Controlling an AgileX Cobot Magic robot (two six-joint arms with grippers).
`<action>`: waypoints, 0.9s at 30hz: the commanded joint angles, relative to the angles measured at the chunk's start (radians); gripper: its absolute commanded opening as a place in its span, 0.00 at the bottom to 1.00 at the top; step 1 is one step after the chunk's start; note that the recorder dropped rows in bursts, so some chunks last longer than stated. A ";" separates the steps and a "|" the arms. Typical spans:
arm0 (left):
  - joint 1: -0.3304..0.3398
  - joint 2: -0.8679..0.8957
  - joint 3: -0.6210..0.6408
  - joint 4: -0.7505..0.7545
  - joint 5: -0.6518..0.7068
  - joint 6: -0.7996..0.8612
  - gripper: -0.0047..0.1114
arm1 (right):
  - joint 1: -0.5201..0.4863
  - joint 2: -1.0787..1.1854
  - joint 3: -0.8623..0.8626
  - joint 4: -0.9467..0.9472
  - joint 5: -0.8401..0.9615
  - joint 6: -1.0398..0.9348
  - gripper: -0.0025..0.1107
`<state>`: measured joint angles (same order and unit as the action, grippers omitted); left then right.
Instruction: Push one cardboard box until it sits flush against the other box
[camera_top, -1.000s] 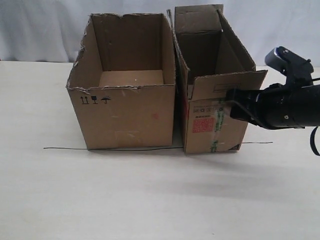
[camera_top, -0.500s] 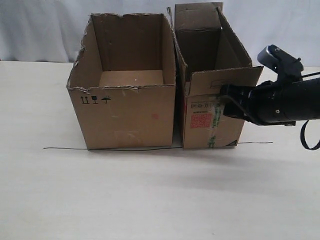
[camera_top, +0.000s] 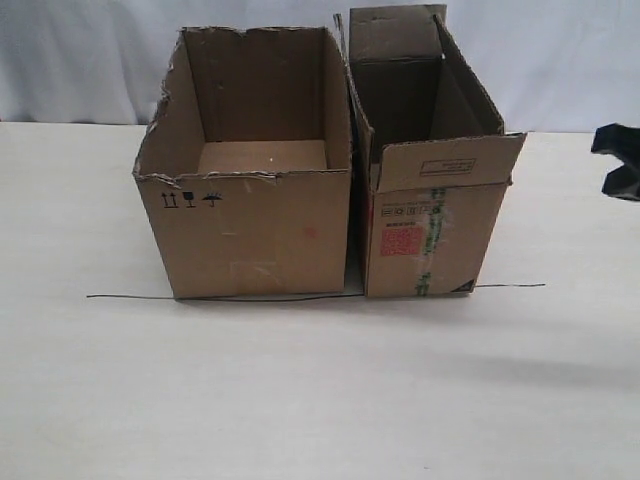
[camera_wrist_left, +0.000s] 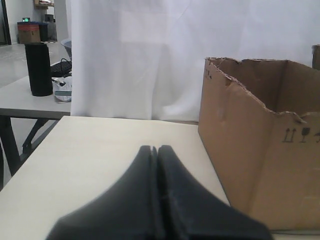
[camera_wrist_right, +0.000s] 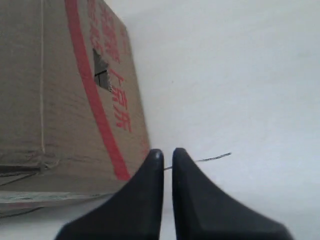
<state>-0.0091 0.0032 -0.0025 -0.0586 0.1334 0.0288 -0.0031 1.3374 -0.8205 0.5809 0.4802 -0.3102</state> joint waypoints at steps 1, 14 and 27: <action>0.004 -0.003 0.002 0.005 -0.005 0.000 0.04 | -0.012 0.230 -0.050 0.433 0.057 -0.382 0.07; 0.004 -0.003 0.002 0.005 -0.005 0.000 0.04 | -0.005 0.427 -0.198 0.609 0.228 -0.479 0.07; 0.004 -0.003 0.002 0.005 -0.005 0.000 0.04 | 0.041 0.428 -0.198 0.634 0.196 -0.499 0.07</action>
<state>-0.0091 0.0032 -0.0025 -0.0586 0.1334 0.0288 0.0338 1.7643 -1.0140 1.2093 0.7011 -0.7926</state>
